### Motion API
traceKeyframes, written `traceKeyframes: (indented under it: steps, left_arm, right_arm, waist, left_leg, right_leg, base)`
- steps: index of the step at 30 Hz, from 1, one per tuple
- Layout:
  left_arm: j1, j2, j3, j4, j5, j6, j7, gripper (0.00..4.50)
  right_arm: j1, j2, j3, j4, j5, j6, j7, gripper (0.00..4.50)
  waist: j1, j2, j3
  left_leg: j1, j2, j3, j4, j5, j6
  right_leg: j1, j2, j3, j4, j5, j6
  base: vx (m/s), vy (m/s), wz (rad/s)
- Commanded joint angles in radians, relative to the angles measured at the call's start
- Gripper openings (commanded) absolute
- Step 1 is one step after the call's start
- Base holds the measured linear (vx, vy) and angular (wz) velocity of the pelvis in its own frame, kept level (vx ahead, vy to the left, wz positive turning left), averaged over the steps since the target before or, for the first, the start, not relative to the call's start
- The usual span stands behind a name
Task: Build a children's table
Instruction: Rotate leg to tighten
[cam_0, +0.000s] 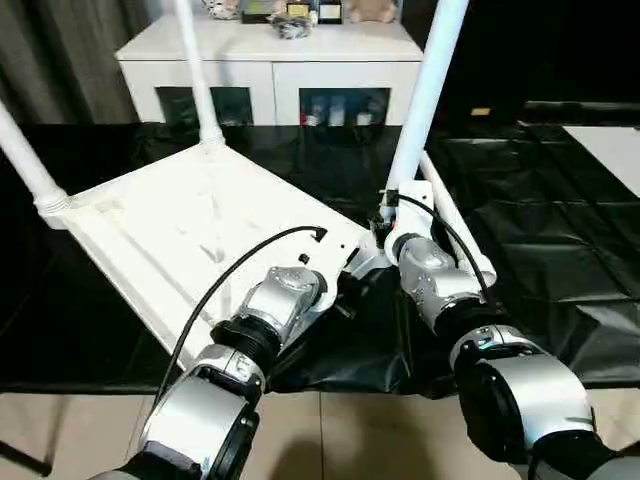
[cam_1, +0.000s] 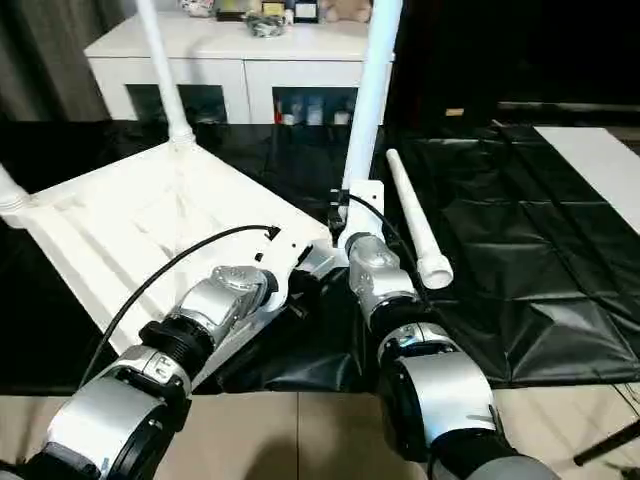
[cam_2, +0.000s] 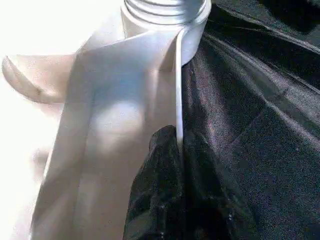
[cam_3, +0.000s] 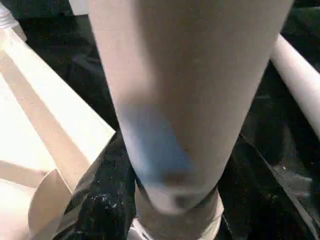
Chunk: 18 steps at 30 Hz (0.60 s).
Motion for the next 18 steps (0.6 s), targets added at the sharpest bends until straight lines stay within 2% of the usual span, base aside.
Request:
traceKeyframes:
  steps: [1,2,3,6,7,9,10,11,12,14,15,16,18]
  left_arm:
    - [0.009,0.027,0.013,0.061,0.007,-0.031,0.017,0.00]
    - [0.009,0.027,0.013,0.062,0.007,-0.032,0.017,0.00]
    - [0.007,0.030,0.012,0.065,0.008,-0.035,0.014,0.00]
    - [0.004,0.056,0.013,0.069,0.012,-0.051,0.001,0.00]
    - [0.005,0.057,0.013,0.069,0.012,-0.051,0.001,0.00]
    - [0.006,0.072,0.015,0.068,0.013,-0.056,-0.004,0.00]
    - [0.006,0.079,0.018,0.071,0.012,-0.061,-0.003,0.00]
    - [0.005,0.081,0.020,0.073,0.012,-0.064,-0.003,0.00]
    - [0.004,0.086,0.021,0.075,0.012,-0.065,-0.004,0.00]
    - [0.000,0.092,0.023,0.081,0.012,-0.070,-0.006,0.00]
    - [-0.001,0.093,0.023,0.082,0.012,-0.072,-0.007,0.00]
    - [-0.003,0.095,0.023,0.086,0.011,-0.077,-0.008,0.00]
    - [-0.004,0.096,0.024,0.089,0.011,-0.081,-0.009,0.00]
  right_arm:
    - [0.021,0.060,0.002,0.064,0.025,0.020,0.093,1.88]
    - [0.020,0.060,0.002,0.064,0.025,0.019,0.093,1.88]
    - [0.016,0.059,0.002,0.063,0.024,0.016,0.100,2.44]
    - [-0.014,0.046,-0.015,0.050,0.037,-0.003,0.130,2.61]
    - [-0.015,0.046,-0.016,0.049,0.038,-0.004,0.132,2.87]
    - [-0.030,0.040,-0.024,0.042,0.042,-0.011,0.154,2.99]
    - [-0.036,0.037,-0.027,0.040,0.044,-0.013,0.161,3.08]
    - [-0.039,0.036,-0.029,0.040,0.045,-0.014,0.164,3.08]
    - [-0.045,0.033,-0.033,0.038,0.048,-0.016,0.169,3.18]
    - [-0.055,0.028,-0.043,0.039,0.050,-0.022,0.170,3.30]
    - [-0.059,0.025,-0.048,0.039,0.053,-0.024,0.170,3.40]
    - [-0.067,0.019,-0.054,0.043,0.054,-0.029,0.165,3.55]
    - [-0.072,0.015,-0.055,0.046,0.053,-0.034,0.158,3.69]
  waist:
    - [-0.006,-0.002,-0.017]
    - [-0.007,-0.002,-0.017]
    - [-0.006,-0.003,-0.016]
    - [-0.008,0.000,-0.011]
    - [-0.010,-0.003,-0.010]
    - [-0.023,0.003,-0.010]
    - [-0.024,0.006,-0.011]
    - [-0.029,0.005,-0.012]
    - [-0.026,0.003,-0.016]
    - [-0.020,0.000,-0.014]
    - [-0.017,0.001,-0.012]
    - [-0.016,0.000,-0.011]
    - [-0.014,-0.001,-0.013]
  left_leg:
    - [0.004,0.048,-0.025,-0.087,-0.513,-0.001]
    - [0.003,0.048,-0.026,-0.087,-0.508,-0.001]
    - [0.003,0.048,-0.026,-0.087,-0.505,0.001]
    - [0.011,0.048,-0.026,-0.085,-0.530,0.008]
    - [0.008,0.047,-0.027,-0.085,-0.534,0.010]
    - [-0.009,0.051,-0.037,-0.090,-0.533,0.010]
    - [-0.009,0.051,-0.037,-0.090,-0.532,0.011]
    - [-0.007,0.052,-0.035,-0.088,-0.516,0.014]
    - [-0.011,0.052,-0.032,-0.085,-0.467,0.020]
    - [-0.011,0.050,-0.021,-0.080,-0.399,0.030]
    - [-0.013,0.051,-0.018,-0.079,-0.364,0.033]
    - [-0.016,0.051,-0.017,-0.079,-0.350,0.035]
    - [-0.015,0.053,-0.015,-0.078,-0.331,0.034]
  right_leg:
    - [0.002,-0.062,0.036,-0.097,-0.515,-0.081]
    - [0.005,-0.064,0.035,-0.098,-0.521,-0.078]
    - [0.005,-0.064,0.034,-0.099,-0.525,-0.077]
    - [-0.001,-0.064,0.029,-0.105,-0.557,-0.069]
    - [0.001,-0.064,0.026,-0.106,-0.567,-0.061]
    - [0.018,-0.065,0.017,-0.099,-0.552,-0.046]
    - [0.019,-0.065,0.018,-0.099,-0.543,-0.050]
    - [0.016,-0.069,0.022,-0.098,-0.521,-0.066]
    - [0.017,-0.073,0.030,-0.094,-0.491,-0.090]
    - [0.008,-0.075,0.040,-0.094,-0.467,-0.127]
    - [0.009,-0.076,0.041,-0.092,-0.463,-0.143]
    - [0.011,-0.076,0.040,-0.092,-0.464,-0.142]
    - [0.011,-0.075,0.041,-0.090,-0.459,-0.146]
  base:
    - [0.000,0.000,0.00]
    - [0.000,0.000,0.00]
    - [0.000,0.000,0.00]
    - [0.000,0.000,0.00]
    - [0.000,0.000,0.00]
    - [0.000,0.000,0.00]
    - [0.000,0.000,0.00]
    - [0.000,0.000,0.00]
    - [0.000,0.000,0.00]
    - [0.000,0.000,0.00]
    - [0.000,0.000,0.00]
    - [0.000,0.000,0.00]
    - [0.000,0.000,0.00]
